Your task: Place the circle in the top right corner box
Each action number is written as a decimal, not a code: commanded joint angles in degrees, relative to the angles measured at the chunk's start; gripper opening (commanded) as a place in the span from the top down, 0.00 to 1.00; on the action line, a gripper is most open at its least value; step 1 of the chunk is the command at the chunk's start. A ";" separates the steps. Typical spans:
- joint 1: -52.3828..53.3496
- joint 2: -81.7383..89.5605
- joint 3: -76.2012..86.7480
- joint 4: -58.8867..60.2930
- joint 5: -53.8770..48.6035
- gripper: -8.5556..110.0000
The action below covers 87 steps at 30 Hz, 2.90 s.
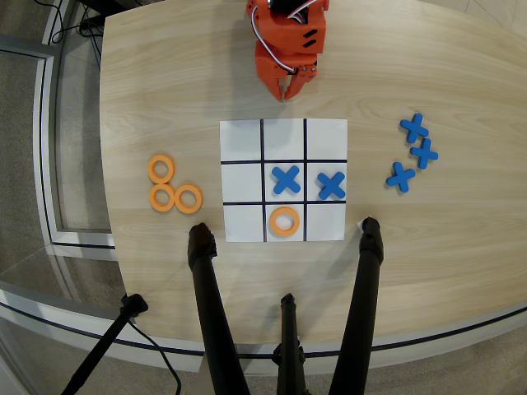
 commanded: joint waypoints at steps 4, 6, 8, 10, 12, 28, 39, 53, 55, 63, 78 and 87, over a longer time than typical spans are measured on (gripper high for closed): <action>1.93 -2.99 -3.78 4.66 -2.81 0.87; 1.93 -3.08 -3.87 4.66 -2.81 0.87; 1.93 -2.99 -3.87 4.75 -2.81 0.87; 2.02 -3.52 -4.39 4.66 -2.64 0.87; 2.99 -6.33 -7.12 3.69 -2.64 0.85; 21.01 -76.73 -52.12 -34.01 0.09 0.79; 26.81 -107.31 -74.09 -40.87 0.09 0.79; 25.58 -120.23 -85.78 -40.96 1.67 0.79; 25.31 -121.20 -86.66 -40.96 1.93 0.79; 24.87 -126.56 -92.20 -40.96 2.55 0.79; 25.84 -128.32 -92.72 -35.51 1.23 0.79; 27.16 -127.79 -92.20 -25.22 0.00 0.79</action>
